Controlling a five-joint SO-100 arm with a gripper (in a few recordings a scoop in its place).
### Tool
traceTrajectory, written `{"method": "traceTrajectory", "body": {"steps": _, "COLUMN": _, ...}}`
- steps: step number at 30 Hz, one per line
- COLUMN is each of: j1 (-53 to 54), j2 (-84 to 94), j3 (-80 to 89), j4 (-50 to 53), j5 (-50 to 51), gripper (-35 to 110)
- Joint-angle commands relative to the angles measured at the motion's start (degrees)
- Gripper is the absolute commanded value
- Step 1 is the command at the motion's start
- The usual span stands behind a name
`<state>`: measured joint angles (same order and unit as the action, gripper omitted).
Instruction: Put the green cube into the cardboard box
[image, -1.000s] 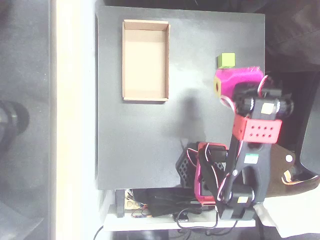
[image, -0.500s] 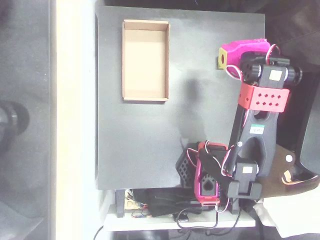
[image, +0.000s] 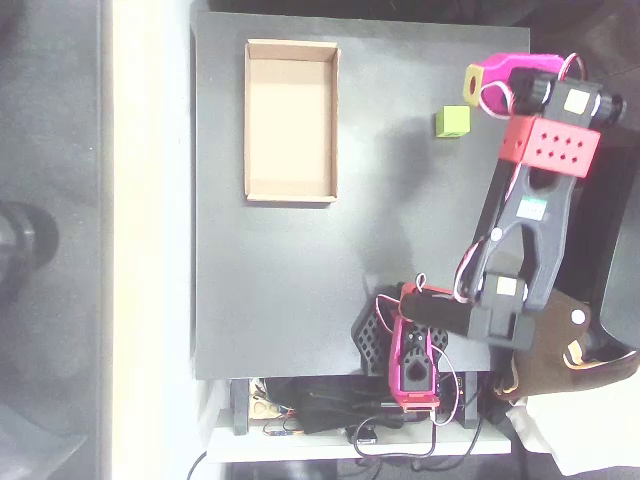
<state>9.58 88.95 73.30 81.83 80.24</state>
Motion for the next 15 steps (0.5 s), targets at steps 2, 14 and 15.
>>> {"method": "traceTrajectory", "body": {"steps": 2, "j1": 1.67, "j2": -4.04, "j3": -7.03, "j4": 0.26, "j5": 0.26, "gripper": 2}}
{"method": "traceTrajectory", "body": {"steps": 14, "j1": 1.76, "j2": -6.77, "j3": -2.99, "j4": -7.73, "j5": 0.18, "gripper": 13}}
{"method": "traceTrajectory", "body": {"steps": 15, "j1": 1.76, "j2": -6.77, "j3": -1.32, "j4": -8.17, "j5": 0.18, "gripper": 15}}
